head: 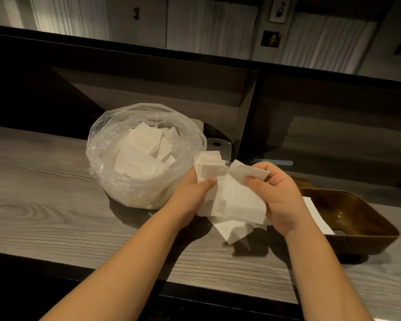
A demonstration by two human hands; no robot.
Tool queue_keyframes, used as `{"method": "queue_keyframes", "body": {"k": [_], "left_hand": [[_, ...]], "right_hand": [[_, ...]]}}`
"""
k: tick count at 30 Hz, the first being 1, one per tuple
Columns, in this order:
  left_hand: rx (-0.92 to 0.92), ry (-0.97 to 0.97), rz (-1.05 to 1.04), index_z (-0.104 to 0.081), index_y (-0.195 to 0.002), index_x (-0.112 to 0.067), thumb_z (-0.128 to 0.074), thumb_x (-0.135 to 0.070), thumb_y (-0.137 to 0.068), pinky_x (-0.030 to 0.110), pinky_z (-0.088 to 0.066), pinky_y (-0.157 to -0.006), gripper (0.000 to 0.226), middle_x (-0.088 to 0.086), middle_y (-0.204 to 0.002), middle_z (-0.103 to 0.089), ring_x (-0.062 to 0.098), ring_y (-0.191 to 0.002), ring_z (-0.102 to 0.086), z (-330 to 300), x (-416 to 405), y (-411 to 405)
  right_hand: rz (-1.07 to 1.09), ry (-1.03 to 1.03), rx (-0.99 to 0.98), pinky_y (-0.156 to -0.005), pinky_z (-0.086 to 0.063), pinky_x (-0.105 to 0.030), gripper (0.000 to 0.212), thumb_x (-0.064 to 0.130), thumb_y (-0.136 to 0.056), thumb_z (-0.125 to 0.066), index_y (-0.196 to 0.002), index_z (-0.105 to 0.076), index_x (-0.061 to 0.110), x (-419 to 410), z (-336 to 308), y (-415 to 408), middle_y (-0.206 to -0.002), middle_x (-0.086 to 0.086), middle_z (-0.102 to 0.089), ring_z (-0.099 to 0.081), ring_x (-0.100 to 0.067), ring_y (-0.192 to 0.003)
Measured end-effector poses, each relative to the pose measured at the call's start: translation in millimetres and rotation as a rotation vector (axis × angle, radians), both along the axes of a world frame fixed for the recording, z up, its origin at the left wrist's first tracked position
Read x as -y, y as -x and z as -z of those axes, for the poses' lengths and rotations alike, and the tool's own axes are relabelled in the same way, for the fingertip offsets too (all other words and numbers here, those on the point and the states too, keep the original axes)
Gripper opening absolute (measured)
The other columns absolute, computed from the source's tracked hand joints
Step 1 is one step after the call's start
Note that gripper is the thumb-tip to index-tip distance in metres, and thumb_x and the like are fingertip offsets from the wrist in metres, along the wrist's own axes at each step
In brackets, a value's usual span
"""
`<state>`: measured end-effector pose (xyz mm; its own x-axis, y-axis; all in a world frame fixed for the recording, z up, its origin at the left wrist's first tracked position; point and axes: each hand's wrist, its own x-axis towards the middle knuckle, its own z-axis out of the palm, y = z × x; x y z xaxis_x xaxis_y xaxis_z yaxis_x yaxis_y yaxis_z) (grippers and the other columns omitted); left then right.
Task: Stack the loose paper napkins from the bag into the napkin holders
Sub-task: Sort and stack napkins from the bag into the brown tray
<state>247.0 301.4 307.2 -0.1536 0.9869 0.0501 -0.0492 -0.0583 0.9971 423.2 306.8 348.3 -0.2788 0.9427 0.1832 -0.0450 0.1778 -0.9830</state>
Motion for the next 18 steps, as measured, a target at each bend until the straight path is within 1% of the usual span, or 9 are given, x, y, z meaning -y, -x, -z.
{"method": "queue_keyframes", "body": {"k": [2, 4, 5, 7, 8, 11, 14, 16, 18], "left_hand": [[0.054, 0.053, 0.106, -0.058, -0.127, -0.029, -0.06, -0.02, -0.097, 0.039, -0.057, -0.084, 0.031, 0.0, -0.112, -0.072, 0.023, -0.103, -0.069, -2, 2, -1], [0.124, 0.094, 0.192, -0.063, -0.12, -0.025, -0.058, -0.02, -0.097, 0.035, -0.06, -0.074, 0.024, 0.001, -0.103, -0.075, 0.02, -0.092, -0.072, -5, 6, -3], [0.166, 0.117, 0.22, -0.065, -0.115, -0.024, -0.057, -0.02, -0.098, 0.034, -0.06, -0.071, 0.02, 0.002, -0.097, -0.076, 0.019, -0.087, -0.073, -6, 8, -4], [0.218, 0.163, 0.237, -0.066, -0.11, -0.023, -0.056, -0.025, -0.098, 0.036, -0.06, -0.073, 0.015, 0.002, -0.092, -0.077, 0.02, -0.083, -0.073, -7, 9, -5], [0.226, 0.178, 0.238, -0.066, -0.11, -0.022, -0.055, -0.027, -0.098, 0.036, -0.06, -0.073, 0.016, 0.003, -0.093, -0.077, 0.02, -0.084, -0.073, -7, 9, -4], [0.279, 0.215, 0.225, -0.064, -0.12, -0.018, -0.052, -0.036, -0.099, 0.039, -0.06, -0.077, 0.029, 0.009, -0.105, -0.075, 0.026, -0.093, -0.072, -7, 9, -4], [0.359, 0.267, 0.217, -0.059, -0.126, -0.023, -0.045, -0.051, -0.099, 0.047, -0.058, -0.085, 0.041, 0.014, -0.114, -0.072, 0.033, -0.103, -0.07, -8, 9, -5], [0.361, 0.282, 0.243, -0.058, -0.128, -0.025, -0.044, -0.06, -0.095, 0.044, -0.06, -0.08, 0.05, 0.014, -0.113, -0.072, 0.033, -0.102, -0.071, -8, 8, -6], [0.351, 0.293, 0.245, -0.058, -0.128, -0.024, -0.046, -0.063, -0.092, 0.039, -0.06, -0.072, 0.055, 0.013, -0.11, -0.073, 0.03, -0.096, -0.073, -11, 10, -7]], "right_hand": [[0.003, -0.017, 0.081, -0.069, -0.059, -0.034, 0.012, 0.014, -0.092, -0.064, -0.095, -0.062, 0.025, -1, 2, 4, -0.092, 0.007, -0.072, -0.07, -0.014, -0.087], [0.023, -0.068, 0.173, -0.064, -0.057, -0.025, 0.013, 0.018, -0.091, -0.066, -0.097, -0.06, 0.028, -1, 6, 10, -0.088, 0.015, -0.07, -0.069, -0.005, -0.083], [0.047, -0.089, 0.211, -0.063, -0.056, -0.023, 0.013, 0.021, -0.09, -0.067, -0.097, -0.059, 0.029, -1, 8, 13, -0.088, 0.016, -0.068, -0.068, -0.004, -0.083], [0.103, -0.124, 0.243, -0.068, -0.058, -0.027, 0.012, 0.025, -0.09, -0.068, -0.096, -0.058, 0.029, -4, 13, 16, -0.093, 0.012, -0.067, -0.067, -0.006, -0.087], [0.122, -0.128, 0.23, -0.07, -0.058, -0.029, 0.011, 0.026, -0.09, -0.067, -0.095, -0.058, 0.028, -5, 14, 17, -0.095, 0.01, -0.067, -0.067, -0.007, -0.089], [0.169, -0.126, 0.158, -0.066, -0.058, -0.026, 0.014, 0.023, -0.089, -0.069, -0.095, -0.058, 0.028, -9, 17, 18, -0.096, 0.01, -0.066, -0.067, -0.009, -0.09], [0.229, -0.155, 0.149, -0.064, -0.058, -0.024, 0.024, 0.02, -0.087, -0.072, -0.095, -0.054, 0.033, -13, 20, 21, -0.1, 0.012, -0.063, -0.065, -0.01, -0.092], [0.271, -0.211, 0.162, -0.064, -0.056, -0.021, 0.029, 0.019, -0.086, -0.073, -0.093, -0.052, 0.036, -14, 22, 23, -0.1, 0.016, -0.061, -0.064, -0.008, -0.094], [0.307, -0.29, 0.208, -0.062, -0.052, -0.015, 0.031, 0.02, -0.086, -0.073, -0.093, -0.049, 0.039, -14, 23, 25, -0.1, 0.02, -0.057, -0.061, -0.006, -0.094]]}}
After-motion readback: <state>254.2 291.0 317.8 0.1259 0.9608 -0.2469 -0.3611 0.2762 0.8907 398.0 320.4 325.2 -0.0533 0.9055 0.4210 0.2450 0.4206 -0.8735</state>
